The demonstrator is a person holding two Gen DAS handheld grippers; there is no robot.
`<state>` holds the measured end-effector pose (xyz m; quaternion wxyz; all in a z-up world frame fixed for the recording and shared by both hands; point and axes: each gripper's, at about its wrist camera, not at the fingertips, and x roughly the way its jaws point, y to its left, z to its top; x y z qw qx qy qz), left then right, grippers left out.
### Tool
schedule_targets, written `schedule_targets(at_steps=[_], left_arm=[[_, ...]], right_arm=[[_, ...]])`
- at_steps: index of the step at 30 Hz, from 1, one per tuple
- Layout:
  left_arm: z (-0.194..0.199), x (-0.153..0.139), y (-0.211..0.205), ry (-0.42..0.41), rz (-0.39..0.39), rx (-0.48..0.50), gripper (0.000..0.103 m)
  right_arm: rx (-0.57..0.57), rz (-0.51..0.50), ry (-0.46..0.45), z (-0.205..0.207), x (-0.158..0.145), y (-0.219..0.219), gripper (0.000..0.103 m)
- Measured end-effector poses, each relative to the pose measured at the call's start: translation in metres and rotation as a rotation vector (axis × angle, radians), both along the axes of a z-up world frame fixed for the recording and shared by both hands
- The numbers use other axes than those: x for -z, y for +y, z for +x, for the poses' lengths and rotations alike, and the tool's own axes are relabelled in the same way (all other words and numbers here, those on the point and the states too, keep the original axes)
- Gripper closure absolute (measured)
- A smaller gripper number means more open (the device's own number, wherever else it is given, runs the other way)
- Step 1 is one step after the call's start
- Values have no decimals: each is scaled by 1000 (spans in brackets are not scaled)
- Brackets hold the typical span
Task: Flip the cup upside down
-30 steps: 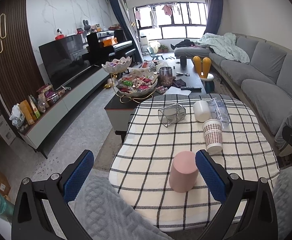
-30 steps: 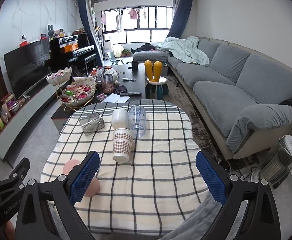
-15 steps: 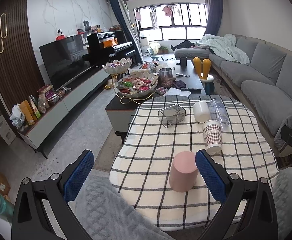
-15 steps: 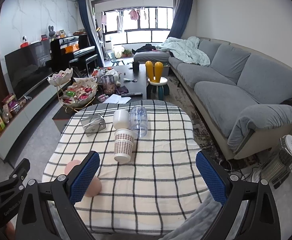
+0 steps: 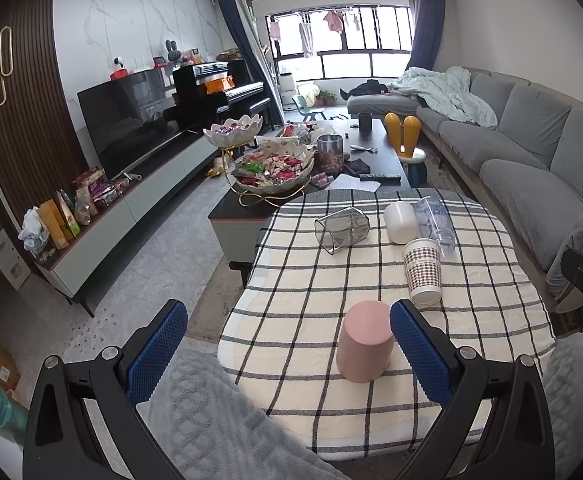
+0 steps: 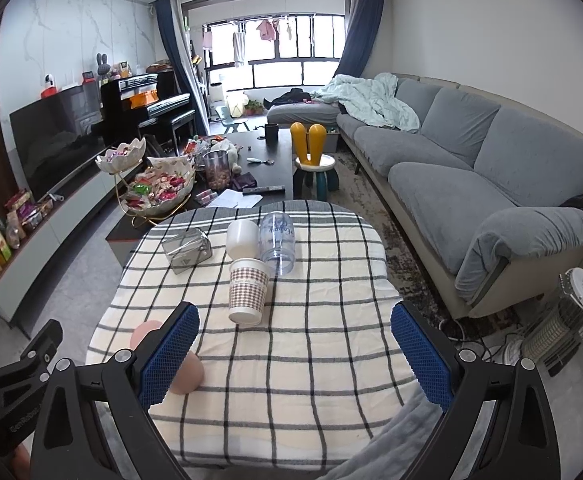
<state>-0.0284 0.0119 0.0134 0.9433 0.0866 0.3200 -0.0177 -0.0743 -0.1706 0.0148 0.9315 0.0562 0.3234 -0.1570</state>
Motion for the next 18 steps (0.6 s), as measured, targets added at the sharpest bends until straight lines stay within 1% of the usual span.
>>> schedule_targets(at_steps=[18], left_arm=[[0, 1, -1, 9, -4, 5, 0]], right_arm=[[1, 2, 0, 0, -1, -1, 6]])
